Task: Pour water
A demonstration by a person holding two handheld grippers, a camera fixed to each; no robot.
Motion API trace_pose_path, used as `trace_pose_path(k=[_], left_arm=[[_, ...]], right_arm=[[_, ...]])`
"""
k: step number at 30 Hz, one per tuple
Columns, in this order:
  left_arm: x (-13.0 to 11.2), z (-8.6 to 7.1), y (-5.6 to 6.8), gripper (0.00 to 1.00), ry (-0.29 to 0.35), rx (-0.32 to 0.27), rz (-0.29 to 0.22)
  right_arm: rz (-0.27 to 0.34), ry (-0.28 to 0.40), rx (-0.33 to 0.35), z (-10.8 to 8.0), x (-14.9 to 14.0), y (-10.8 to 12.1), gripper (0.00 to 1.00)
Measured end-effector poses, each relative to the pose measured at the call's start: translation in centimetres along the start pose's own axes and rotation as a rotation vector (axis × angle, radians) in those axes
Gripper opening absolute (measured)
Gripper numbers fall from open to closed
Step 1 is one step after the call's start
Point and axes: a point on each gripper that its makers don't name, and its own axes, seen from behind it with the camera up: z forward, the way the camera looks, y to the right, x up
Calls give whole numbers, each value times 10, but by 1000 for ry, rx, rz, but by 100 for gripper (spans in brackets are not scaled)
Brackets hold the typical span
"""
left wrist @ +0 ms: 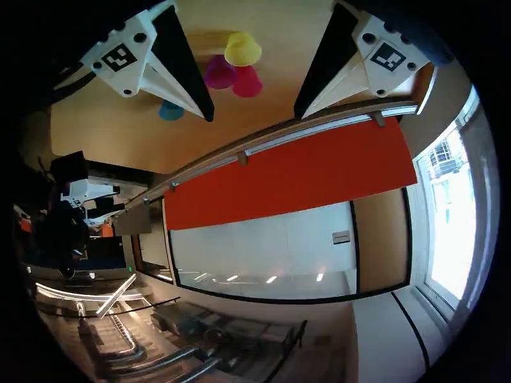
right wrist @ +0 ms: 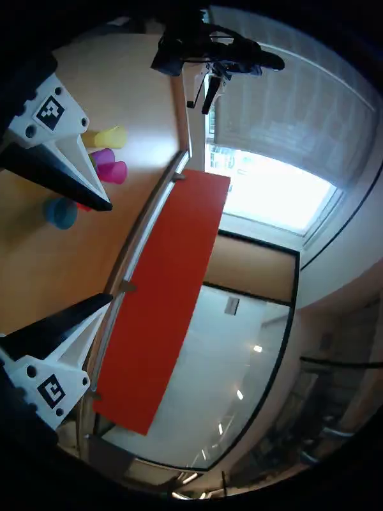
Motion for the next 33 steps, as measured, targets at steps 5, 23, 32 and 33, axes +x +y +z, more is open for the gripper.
trace_pose_path(k=[5,23,32,33], left_arm=[[-3,6,10,93,-27,-50,1],[-11,24,38,93,-87,-183,21],[-28,31,52,93,-129,-245,6],[-30,32,53,93,-133,-249,4]], right_arm=[[-6,-21,29,1,3,-2,100],[-37,-84,90,2,-2,-1,100],[-52,-96,109,6,-7,-2,100],[-53,-99,109,7,-8,-2,100]])
